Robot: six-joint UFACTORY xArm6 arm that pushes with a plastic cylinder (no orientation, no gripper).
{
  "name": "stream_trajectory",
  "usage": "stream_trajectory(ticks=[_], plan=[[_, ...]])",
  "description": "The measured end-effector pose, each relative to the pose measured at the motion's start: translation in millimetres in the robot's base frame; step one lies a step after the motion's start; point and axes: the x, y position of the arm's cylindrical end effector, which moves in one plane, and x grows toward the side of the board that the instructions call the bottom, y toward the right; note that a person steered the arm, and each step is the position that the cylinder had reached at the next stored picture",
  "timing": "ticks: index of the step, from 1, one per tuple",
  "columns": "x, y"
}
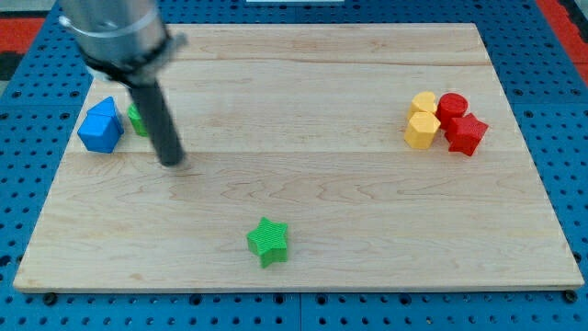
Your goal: Push green star into green circle
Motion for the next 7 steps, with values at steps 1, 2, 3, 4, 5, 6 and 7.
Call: stream_trajectory(ticks=[1, 2, 3, 4, 5, 6, 7], plan=[[19.5, 57.3], [19.5, 74.0], [11.5, 109.6], [-1.9, 122.0], [-11.5, 123.4], [-15.8, 123.5], [-7.9, 139.3]])
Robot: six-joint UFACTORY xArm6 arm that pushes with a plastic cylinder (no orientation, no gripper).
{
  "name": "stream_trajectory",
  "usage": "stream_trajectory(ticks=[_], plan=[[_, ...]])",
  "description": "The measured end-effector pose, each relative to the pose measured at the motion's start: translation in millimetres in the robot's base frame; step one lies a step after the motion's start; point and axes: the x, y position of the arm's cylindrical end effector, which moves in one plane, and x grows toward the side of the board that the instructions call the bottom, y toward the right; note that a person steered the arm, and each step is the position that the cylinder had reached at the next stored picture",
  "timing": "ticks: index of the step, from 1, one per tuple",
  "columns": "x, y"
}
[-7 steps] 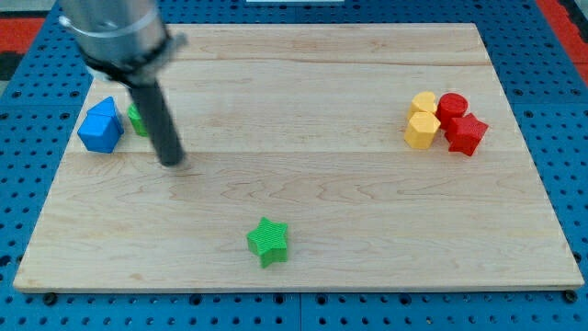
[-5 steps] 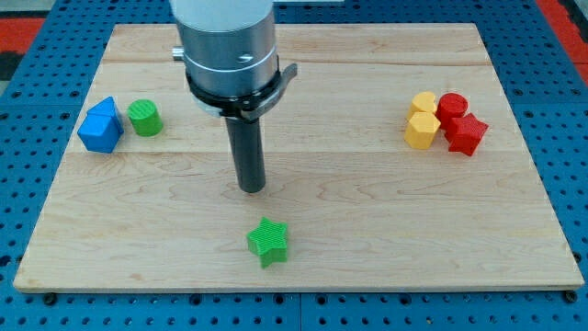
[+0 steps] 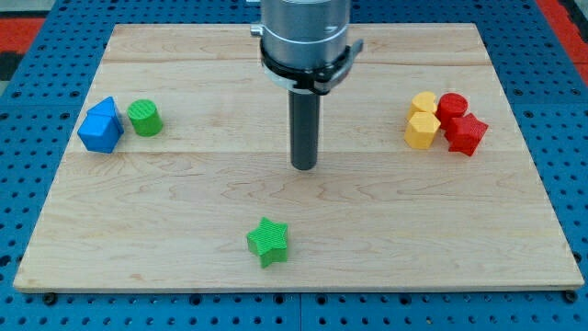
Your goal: Push green star into green circle
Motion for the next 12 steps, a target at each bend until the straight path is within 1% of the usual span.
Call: stream_trajectory(ticks=[1, 2, 3, 4, 5, 6, 7, 8, 9, 10, 12], plan=[[27.7, 68.4], [78.7, 104.9], [115.0, 48.1], [109.5, -42.7], [109.0, -120.3], [99.4, -168.6], [109.3, -180.4], [147.9, -198.2], [125.5, -210.5], [92.9, -213.5], [25.5, -204.4]])
